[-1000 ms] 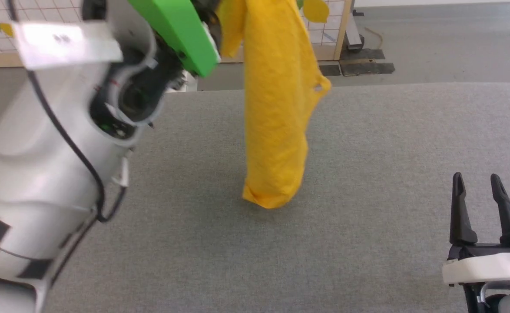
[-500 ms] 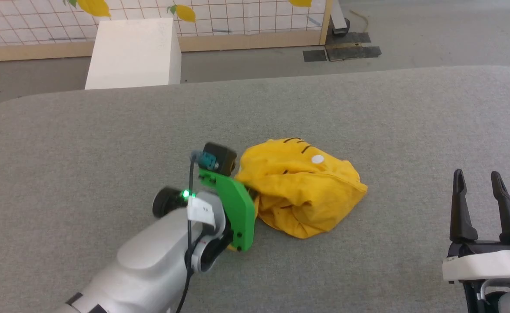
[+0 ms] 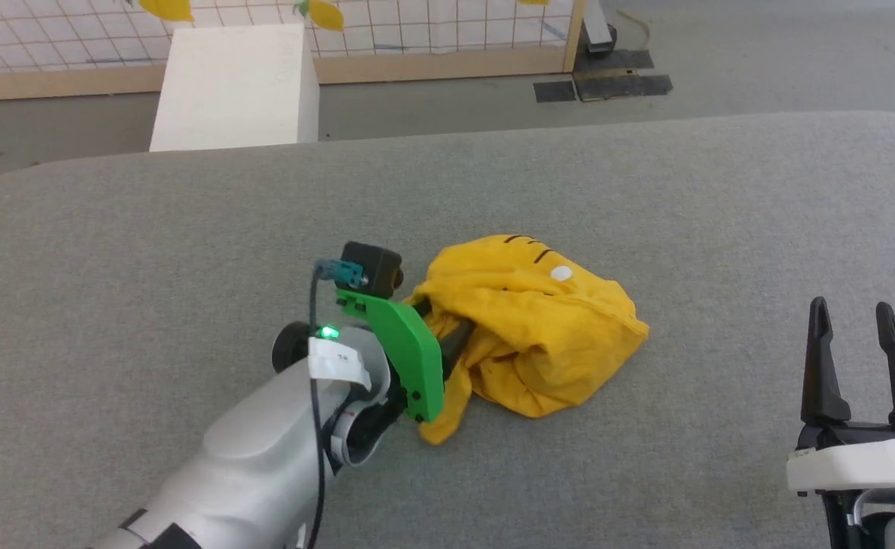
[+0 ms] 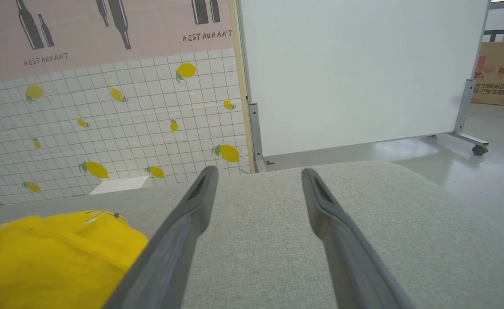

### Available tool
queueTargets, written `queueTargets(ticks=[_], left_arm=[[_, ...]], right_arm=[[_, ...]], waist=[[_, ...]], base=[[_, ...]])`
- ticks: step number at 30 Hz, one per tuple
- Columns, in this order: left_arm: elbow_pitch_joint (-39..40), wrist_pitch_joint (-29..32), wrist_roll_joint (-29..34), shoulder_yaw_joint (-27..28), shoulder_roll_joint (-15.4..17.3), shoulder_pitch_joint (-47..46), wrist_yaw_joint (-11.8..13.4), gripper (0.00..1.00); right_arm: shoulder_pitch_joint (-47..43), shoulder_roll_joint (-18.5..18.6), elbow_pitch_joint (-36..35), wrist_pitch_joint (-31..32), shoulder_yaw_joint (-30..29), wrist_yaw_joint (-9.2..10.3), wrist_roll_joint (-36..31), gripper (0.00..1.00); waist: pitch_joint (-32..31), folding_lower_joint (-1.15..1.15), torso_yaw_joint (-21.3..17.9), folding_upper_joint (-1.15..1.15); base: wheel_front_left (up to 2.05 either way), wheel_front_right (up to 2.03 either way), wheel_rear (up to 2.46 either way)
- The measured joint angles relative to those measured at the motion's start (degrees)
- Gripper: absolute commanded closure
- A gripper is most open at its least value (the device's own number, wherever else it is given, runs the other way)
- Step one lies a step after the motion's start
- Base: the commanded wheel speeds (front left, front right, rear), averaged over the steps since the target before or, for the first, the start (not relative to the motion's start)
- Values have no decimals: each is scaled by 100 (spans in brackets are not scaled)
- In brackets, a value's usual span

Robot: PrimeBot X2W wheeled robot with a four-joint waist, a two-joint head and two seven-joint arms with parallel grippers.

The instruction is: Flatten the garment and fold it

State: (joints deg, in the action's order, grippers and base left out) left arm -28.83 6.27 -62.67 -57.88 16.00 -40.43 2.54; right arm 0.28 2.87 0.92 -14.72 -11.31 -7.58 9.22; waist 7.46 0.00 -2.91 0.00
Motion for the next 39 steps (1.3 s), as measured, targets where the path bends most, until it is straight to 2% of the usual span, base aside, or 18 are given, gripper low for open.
queueTargets(ticks=[3, 6, 12, 14, 16, 18, 21, 23, 26, 28, 32, 35, 39], left_arm=[[450, -207, -57, 192, 208, 11, -18, 0], [993, -490, -62, 403, 554, 142, 104, 0], [2008, -1679, 52, 964, 1347, 1025, 766, 0], [2309, -1978, 75, 1259, 1469, 1424, 904, 0], [2711, -2084, 89, 1724, 1489, 1947, 850, 0], [3042, -2084, 450, 2529, 1329, 2509, 820, 0], [3426, -2106, 1529, 3825, 921, 3470, 704, 0], [3477, -2106, 2326, 4364, 622, 4148, 558, 0], [3345, -2106, 3015, 4807, 121, 4843, 243, 0], [3171, -2105, 3328, 4931, -97, 5074, 1, 0], [2980, -2105, 3744, 5241, -543, 5141, -402, 0], [2976, -2105, 4031, 5480, -838, 5130, -610, 0], [3003, -2106, 4305, 5711, -990, 5114, -777, 0]], right_arm=[[-5, 1, 2, 0, -24, 0, -1, 0], [-40, 1, 3, 0, -42, 0, -8, 0], [-62, 0, 1, 0, -24, -1, -8, 0], [-74, 0, -2, -1, -24, -1, -8, 0], [-96, -1, -10, 0, -20, -1, -8, 0], [-120, 1, -21, -1, -25, 0, -8, 0], [-137, 0, -38, -1, -20, -1, -8, 0], [-159, 0, -37, -1, -23, -1, -9, 0], [-223, 1, -31, -1, -13, 0, -11, 0], [-268, 0, -20, 0, 3, 0, -16, 0], [-281, 1, 57, 0, 52, 0, 11, 0], [-271, 1, 190, -1, 200, 0, 87, 0], [-136, 1, 426, 129, 598, 0, 44, 0]], waist=[[-71, 0, 73, 0], [-140, 0, 158, 0], [-244, 0, 284, 0], [-257, 0, 312, 0], [-257, 0, 327, 0], [-250, 0, 343, 0], [-242, 0, 362, 0], [-254, 0, 374, 0], [-284, 0, 421, 0], [-304, 0, 457, 0], [-339, 0, 564, 0], [-362, 0, 660, 0], [-377, 0, 731, 0]], base=[[0, 0, 0], [0, 0, 0], [0, 0, 0], [0, 0, 0], [0, 0, 0], [0, 0, 0], [0, 0, 0], [0, 0, 0], [0, 0, 0], [0, 0, 0], [0, 0, 0], [0, 0, 0], [0, 0, 0]])
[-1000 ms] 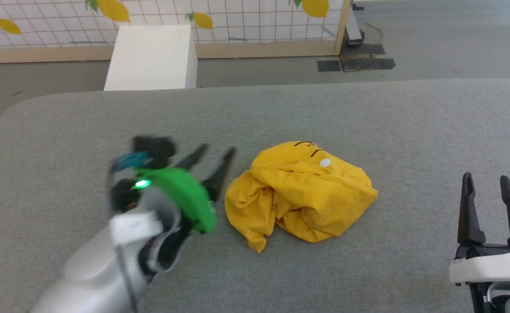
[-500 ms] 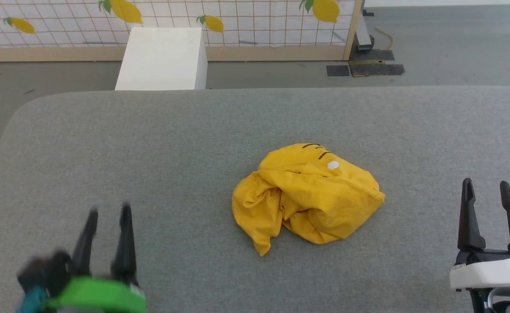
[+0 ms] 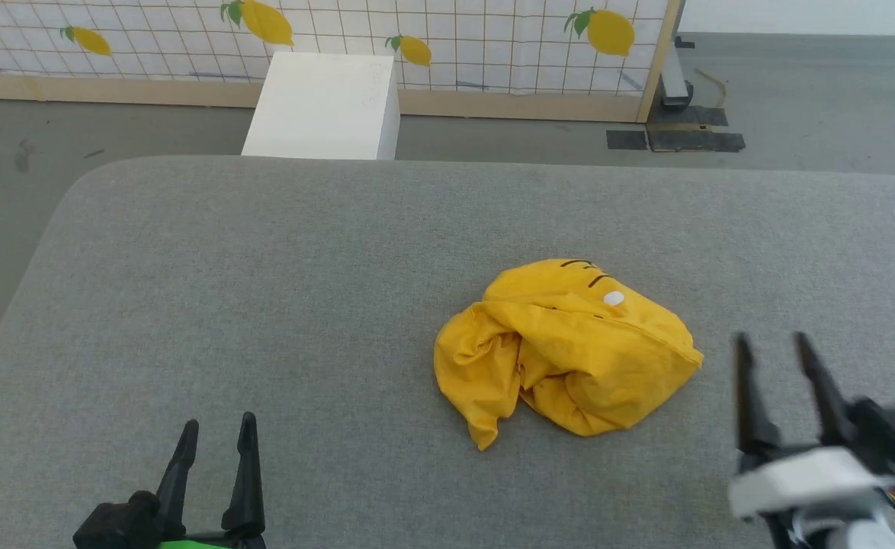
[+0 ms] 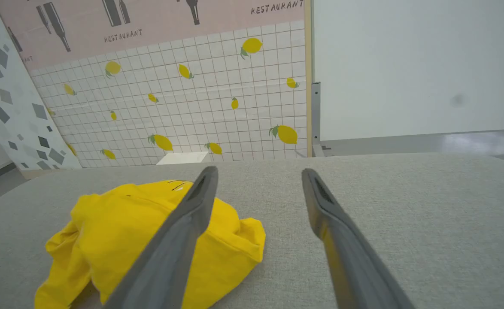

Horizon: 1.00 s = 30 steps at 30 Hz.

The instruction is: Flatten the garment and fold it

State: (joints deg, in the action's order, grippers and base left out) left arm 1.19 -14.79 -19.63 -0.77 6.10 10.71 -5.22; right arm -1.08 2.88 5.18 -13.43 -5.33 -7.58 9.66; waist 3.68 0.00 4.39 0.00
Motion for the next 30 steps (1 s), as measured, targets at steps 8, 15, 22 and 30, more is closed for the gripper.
queueTargets(ticks=[8, 15, 22, 30], left_arm=[[-15, 1, 231, 194, -187, -65, -179, 0], [-122, 1, 257, 144, -233, -133, -183, 0], [-218, 1, 243, 67, -247, -144, -186, 0], [-258, 1, 243, 136, -254, -143, -186, 0]], right_arm=[[1172, 305, 359, 2650, 1034, -1, -604, 0], [1582, 1114, 746, 4002, 1939, -1, -132, 0], [1693, 1195, 1114, 4294, 2238, -1, 119, 100], [2025, 1160, 975, 3901, 1608, -1, 141, 100]], waist=[[37, 0, 67, 0], [56, 0, 280, 0], [59, 0, 517, 0], [-72, 0, 491, 0]], base=[[0, 0, 0], [0, 0, 0], [0, 0, 0], [0, 0, 0]])
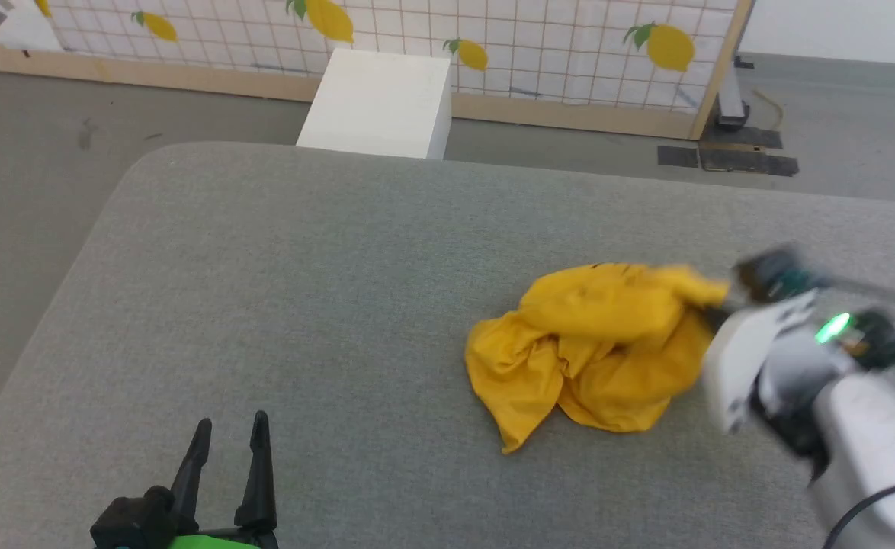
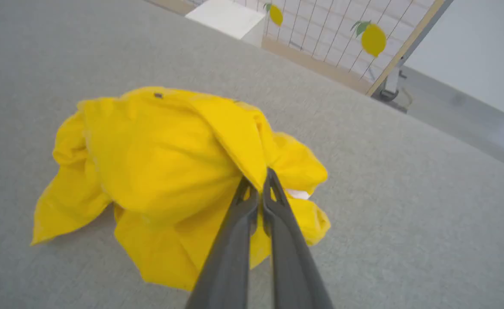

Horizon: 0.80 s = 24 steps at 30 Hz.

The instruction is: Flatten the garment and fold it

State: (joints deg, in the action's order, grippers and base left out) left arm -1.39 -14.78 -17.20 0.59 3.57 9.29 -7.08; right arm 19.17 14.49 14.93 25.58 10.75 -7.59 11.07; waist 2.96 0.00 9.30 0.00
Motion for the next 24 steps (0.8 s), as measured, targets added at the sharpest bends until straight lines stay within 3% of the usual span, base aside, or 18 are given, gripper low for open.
queueTargets(ticks=[3, 7, 8, 10, 17, 18, 19, 24], left_arm=[[-3, -1, 0, -19, -9, -1, 0, 0], [-8, 0, 0, -45, -15, 0, 0, 0], [-41, 0, -1, -112, -23, 0, 0, 0], [-51, 0, -2, -135, -25, 0, 0, 0], [-169, 0, -75, -253, -21, -29, 0, 0], [-187, 0, -113, -266, -18, -40, 0, 0], [-194, 0, -144, -269, -16, -48, 0, 0], [-271, 0, -197, -272, 2, -54, 0, 0]], right_arm=[[346, 90, -400, -146, -423, 0, -127, 100], [467, 57, -1006, -98, -516, 0, -234, 100], [317, -126, -1433, 213, -202, 1, -162, 100], [-47, -282, -1606, 497, 167, 1, 24, 100], [-1875, -625, -1467, 1326, 1305, 2, 1049, 99], [-2012, -619, -1446, 1330, 1399, 2, 1098, 62], [-2079, -634, -1428, 1318, 1404, 2, 1147, 0], [-2036, -659, -1484, 1100, 1174, 2, 1166, 0]], waist=[[-37, 0, -72, 0], [-59, 0, -152, 0], [-54, 0, -196, 0], [-25, 0, -200, 0], [89, 0, -134, 0], [103, 0, -122, 0], [113, 0, -117, 0], [99, 0, -177, 0]], base=[[0, 0, 0], [0, 0, 0], [0, 0, 0], [0, 0, 0], [0, 0, 0], [0, 0, 0], [0, 0, 0], [0, 0, 0]])
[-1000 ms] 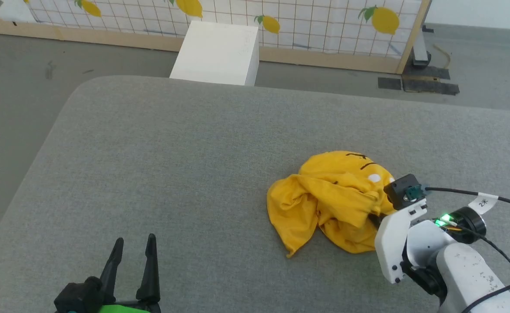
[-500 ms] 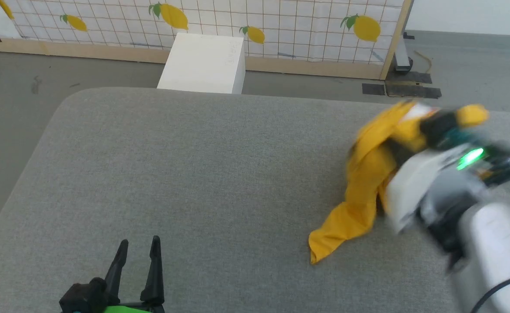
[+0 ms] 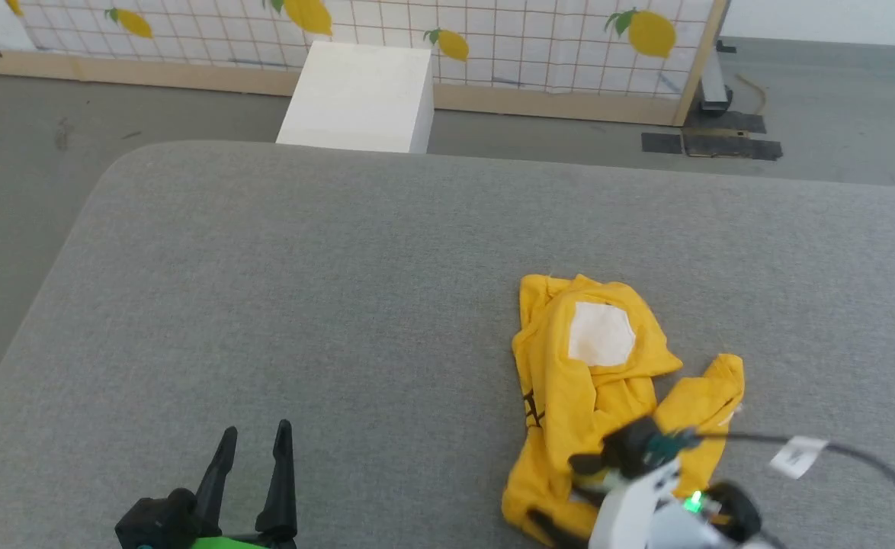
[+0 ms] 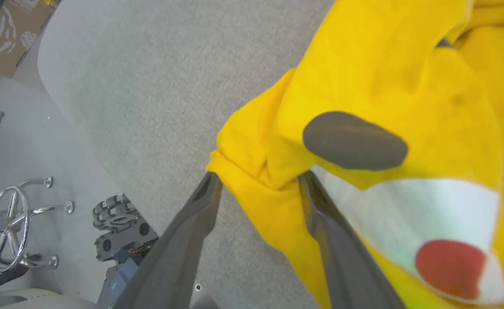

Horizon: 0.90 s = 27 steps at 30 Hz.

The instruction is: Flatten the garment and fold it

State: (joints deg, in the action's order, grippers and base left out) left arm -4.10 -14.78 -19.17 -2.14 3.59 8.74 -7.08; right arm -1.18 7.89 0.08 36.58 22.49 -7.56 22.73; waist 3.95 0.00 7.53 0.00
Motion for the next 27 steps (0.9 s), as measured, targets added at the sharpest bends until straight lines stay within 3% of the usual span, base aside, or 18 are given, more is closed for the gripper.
queueTargets(ticks=[8, 9, 15, 19, 27], left_arm=[[-75, 0, -5, -55, -1, -1, 0, 0], [-74, -1, -5, -59, -2, -1, 0, 0], [-69, 0, -9, -85, -4, -15, 0, 0], [-66, 0, -55, -75, -2, -94, 0, 0], [-73, 0, -90, -44, 49, -160, 0, 0]], right_arm=[[685, -255, -360, -571, -1267, 0, -103, 0], [840, -294, -404, -727, -1658, 0, -312, 0], [958, -237, 14, -695, -2598, 0, -1371, 0], [739, -302, 430, -100, -2719, 0, -1567, 0], [708, -433, 1227, 177, -2582, 0, -1686, 0]], waist=[[-122, 0, -114, 0], [-124, 0, -122, 0], [-43, 0, -81, 0], [52, 0, -18, 0], [166, 0, 114, 0]], base=[[0, 0, 0], [0, 0, 0], [0, 0, 0], [0, 0, 0], [0, 0, 0]])
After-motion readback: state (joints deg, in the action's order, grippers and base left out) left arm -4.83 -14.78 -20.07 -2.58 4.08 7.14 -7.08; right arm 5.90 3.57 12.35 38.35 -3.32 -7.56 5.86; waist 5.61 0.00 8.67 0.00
